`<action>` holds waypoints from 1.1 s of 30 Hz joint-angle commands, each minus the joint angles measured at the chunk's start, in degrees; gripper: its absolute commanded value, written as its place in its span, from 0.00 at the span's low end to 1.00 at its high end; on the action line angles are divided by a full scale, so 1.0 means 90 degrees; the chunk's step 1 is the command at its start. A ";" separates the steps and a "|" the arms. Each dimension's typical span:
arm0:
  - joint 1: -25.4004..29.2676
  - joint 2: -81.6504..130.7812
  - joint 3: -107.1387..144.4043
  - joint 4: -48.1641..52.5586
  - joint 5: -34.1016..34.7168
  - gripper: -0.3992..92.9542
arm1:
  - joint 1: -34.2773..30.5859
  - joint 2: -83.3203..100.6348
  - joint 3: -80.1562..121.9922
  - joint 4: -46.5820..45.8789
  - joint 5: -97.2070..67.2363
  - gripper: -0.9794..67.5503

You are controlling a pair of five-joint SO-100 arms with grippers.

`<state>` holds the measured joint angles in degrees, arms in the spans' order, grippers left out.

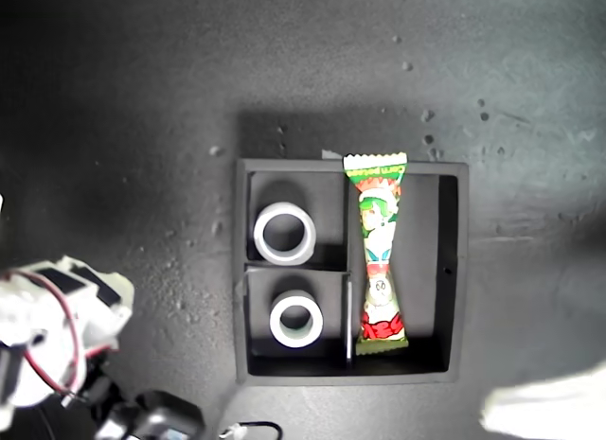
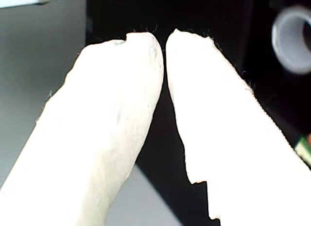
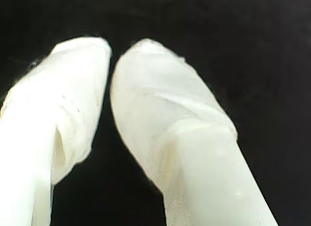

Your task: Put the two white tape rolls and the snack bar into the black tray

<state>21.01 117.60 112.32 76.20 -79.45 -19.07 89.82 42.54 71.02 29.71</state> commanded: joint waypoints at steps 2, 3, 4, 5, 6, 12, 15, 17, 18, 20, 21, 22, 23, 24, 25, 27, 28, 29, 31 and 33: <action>-0.0127 0.2676 0.2861 -0.1523 -0.0186 0.00 | 0.0479 0.0146 -0.1045 0.0723 0.2793 0.01; -0.0137 0.3066 0.3223 -0.1660 -0.0215 0.00 | 0.0674 0.0146 -0.1172 0.1064 0.3252 0.01; -0.0137 0.3398 0.3516 -0.1748 -0.0225 0.00 | 0.0869 0.0146 -0.1299 0.1475 0.3691 0.01; -0.0117 0.3682 0.3760 -0.1816 -0.0215 0.00 | 0.1055 0.0156 -0.1426 0.1865 0.4053 0.01; -0.0107 0.3916 0.3984 -0.1875 -0.0205 0.00 | 0.1211 0.0156 -0.1553 0.2207 0.4385 0.01; -0.0068 0.5410 0.5205 -0.1865 -0.0312 0.00 | 0.1670 0.0225 -0.2031 0.3574 0.5449 0.01; -0.0068 0.6357 0.5723 -0.1670 -0.0312 0.00 | 0.1904 0.0723 -0.1309 0.3574 0.5664 0.01; -0.0078 0.6934 0.5986 -0.1455 -0.0312 0.00 | 0.2080 0.1074 -0.0791 0.3564 0.5664 0.01; -0.0088 0.7197 0.6094 -0.1348 -0.0332 0.00 | 0.2139 0.1270 -0.0479 0.3564 0.5635 0.01; -0.0068 0.7695 0.6279 -0.1084 -0.0381 0.00 | 0.2275 0.1865 0.0420 0.3447 0.5635 0.01; -0.0059 0.7949 0.6387 -0.0957 -0.0400 0.00 | 0.2334 0.2314 0.1113 0.3223 0.5625 0.01; -0.0049 0.8232 0.6494 -0.0840 -0.0410 0.00 | 0.2373 0.2891 0.2002 0.2793 0.5625 0.01; -0.0029 0.8467 0.6602 -0.0713 -0.0410 0.00 | 0.2412 0.3535 0.2949 0.2334 0.5625 0.01; -0.0029 0.8457 0.6621 -0.0674 -0.0420 0.00 | 0.2471 0.4150 0.3828 0.1953 0.5615 0.01; -0.0029 0.8477 0.6650 -0.0654 -0.0420 0.00 | 0.2520 0.4678 0.4580 0.1680 0.5625 0.01; -0.0029 0.8477 0.6689 -0.0654 -0.0410 0.00 | 0.2520 0.5645 0.5947 0.1240 0.5596 0.00; -0.0029 0.8477 0.6719 -0.0635 -0.0410 0.00 | 0.2471 0.6074 0.6582 0.1016 0.5566 0.00; -0.0029 0.8477 0.6758 -0.0635 -0.0420 0.00 | 0.2393 0.6484 0.7207 0.0781 0.5566 0.00; -0.0059 0.8477 0.6865 -0.0635 -0.0430 0.00 | 0.2227 0.7285 0.8428 0.0293 0.5557 0.00; -0.0117 0.8477 0.6982 -0.0703 -0.0332 0.00 | 0.2070 0.8008 0.9609 -0.0244 0.5576 0.00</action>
<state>20.13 191.16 173.85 70.40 -82.71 1.49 155.30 113.91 75.32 79.89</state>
